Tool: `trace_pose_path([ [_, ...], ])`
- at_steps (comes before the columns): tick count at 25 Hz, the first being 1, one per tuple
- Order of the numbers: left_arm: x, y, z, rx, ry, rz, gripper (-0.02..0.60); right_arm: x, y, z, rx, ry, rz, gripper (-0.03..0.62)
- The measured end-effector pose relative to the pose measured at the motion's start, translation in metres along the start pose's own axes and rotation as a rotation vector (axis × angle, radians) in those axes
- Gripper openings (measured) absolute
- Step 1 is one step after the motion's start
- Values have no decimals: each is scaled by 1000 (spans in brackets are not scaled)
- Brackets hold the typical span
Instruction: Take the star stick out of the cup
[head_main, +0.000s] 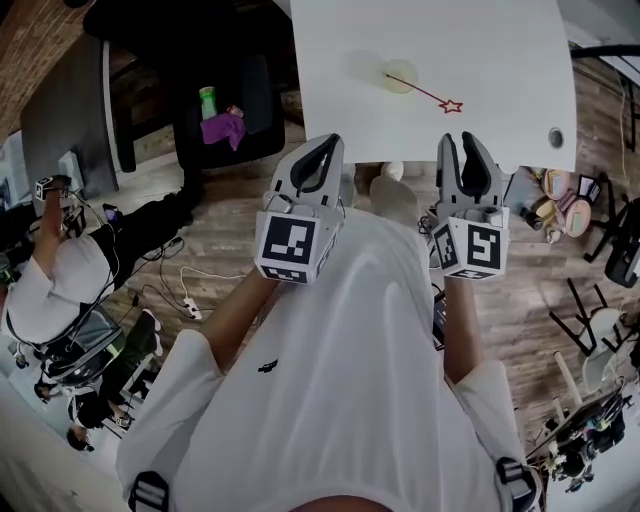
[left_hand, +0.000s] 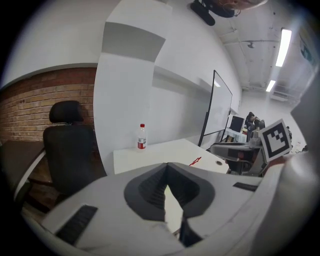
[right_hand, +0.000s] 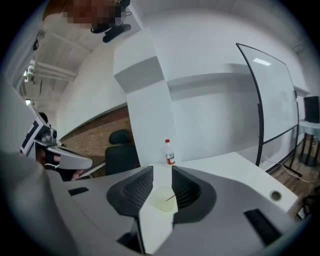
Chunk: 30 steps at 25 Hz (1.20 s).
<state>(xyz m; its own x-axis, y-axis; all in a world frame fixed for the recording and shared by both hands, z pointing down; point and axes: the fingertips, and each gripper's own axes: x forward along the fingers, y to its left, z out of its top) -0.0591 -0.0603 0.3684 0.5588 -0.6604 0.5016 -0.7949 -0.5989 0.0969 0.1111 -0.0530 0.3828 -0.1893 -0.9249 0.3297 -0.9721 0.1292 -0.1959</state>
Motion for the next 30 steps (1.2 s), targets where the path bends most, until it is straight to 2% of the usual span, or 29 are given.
trace_pose_path([
  [5,12,-2,1,5,24,7,-6,17,-5,-11,45,33,8,120],
  [12,30,-7,-7,-20,51,14,-6,33,-25,-37,111,110,-39,121],
  [15,36,-11,-12,-17,73,3,-5,40,-31,-43,150,132,-37,166],
  [18,38,-9,-16,-18,91,4,-6,46,-36,-50,169,153,-34,181],
  [27,52,-2,-15,-36,109,27,-6,66,-48,-64,226,201,-20,183],
  [30,51,-4,-21,-49,150,28,-6,72,-51,-65,226,206,-17,183],
])
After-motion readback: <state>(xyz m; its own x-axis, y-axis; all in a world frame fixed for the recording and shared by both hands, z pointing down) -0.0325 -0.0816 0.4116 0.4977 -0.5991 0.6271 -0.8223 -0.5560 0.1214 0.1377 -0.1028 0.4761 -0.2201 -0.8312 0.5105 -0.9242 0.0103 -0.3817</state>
